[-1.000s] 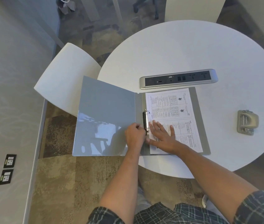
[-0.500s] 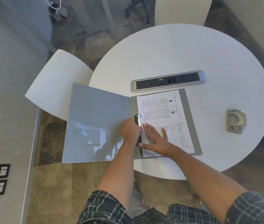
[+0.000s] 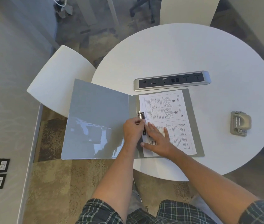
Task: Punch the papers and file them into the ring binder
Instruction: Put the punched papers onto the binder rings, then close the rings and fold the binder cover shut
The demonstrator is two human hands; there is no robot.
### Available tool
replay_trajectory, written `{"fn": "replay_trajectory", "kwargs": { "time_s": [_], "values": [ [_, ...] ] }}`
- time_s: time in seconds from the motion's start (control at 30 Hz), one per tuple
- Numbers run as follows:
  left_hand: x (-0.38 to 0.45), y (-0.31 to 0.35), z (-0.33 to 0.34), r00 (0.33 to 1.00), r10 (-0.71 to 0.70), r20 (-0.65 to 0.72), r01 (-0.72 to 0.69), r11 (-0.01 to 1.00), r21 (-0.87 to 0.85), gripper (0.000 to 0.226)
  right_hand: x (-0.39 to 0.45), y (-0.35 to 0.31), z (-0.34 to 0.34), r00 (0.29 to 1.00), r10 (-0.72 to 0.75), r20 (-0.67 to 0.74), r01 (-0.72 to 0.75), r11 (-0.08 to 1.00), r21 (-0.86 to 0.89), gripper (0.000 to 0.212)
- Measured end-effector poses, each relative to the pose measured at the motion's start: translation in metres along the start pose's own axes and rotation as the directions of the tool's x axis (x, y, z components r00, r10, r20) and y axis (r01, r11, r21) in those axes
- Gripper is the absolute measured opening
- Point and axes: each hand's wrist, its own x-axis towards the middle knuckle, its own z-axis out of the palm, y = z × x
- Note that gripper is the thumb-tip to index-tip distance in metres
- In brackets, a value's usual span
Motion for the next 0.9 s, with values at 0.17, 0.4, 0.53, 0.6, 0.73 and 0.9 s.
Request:
{"fn": "replay_trajectory", "kwargs": {
  "time_s": [0.17,0.4,0.53,0.6,0.73,0.9],
  "values": [
    [-0.006,-0.009,-0.004,0.999,0.015,-0.048,-0.012,0.998,0.058,0.011,-0.001,-0.01,0.005,0.991,0.031,-0.131,-0.068,0.955,-0.289,0.066],
    [-0.02,-0.022,-0.007,0.999,0.04,-0.002,-0.039,0.989,0.143,0.021,0.01,-0.014,-0.001,0.935,-0.071,-0.347,-0.121,0.857,-0.501,0.039],
    [-0.028,-0.024,-0.005,0.999,0.044,-0.015,-0.041,0.991,0.127,0.016,0.016,-0.021,-0.01,0.946,-0.038,-0.322,-0.164,0.801,-0.576,0.043],
    [-0.029,-0.024,-0.006,0.999,0.047,0.002,-0.047,0.993,0.109,0.014,0.016,-0.023,-0.01,0.952,-0.031,-0.306,-0.167,0.783,-0.599,0.048],
    [-0.026,-0.016,-0.013,0.998,0.047,0.038,-0.052,0.988,0.148,0.014,0.02,-0.027,-0.01,0.958,-0.025,-0.286,-0.163,0.77,-0.616,0.052],
    [-0.031,-0.006,-0.026,0.991,0.058,0.124,-0.088,0.964,0.25,0.018,0.017,-0.027,-0.011,0.961,-0.077,-0.266,-0.119,0.755,-0.645,0.047]
  ]
}}
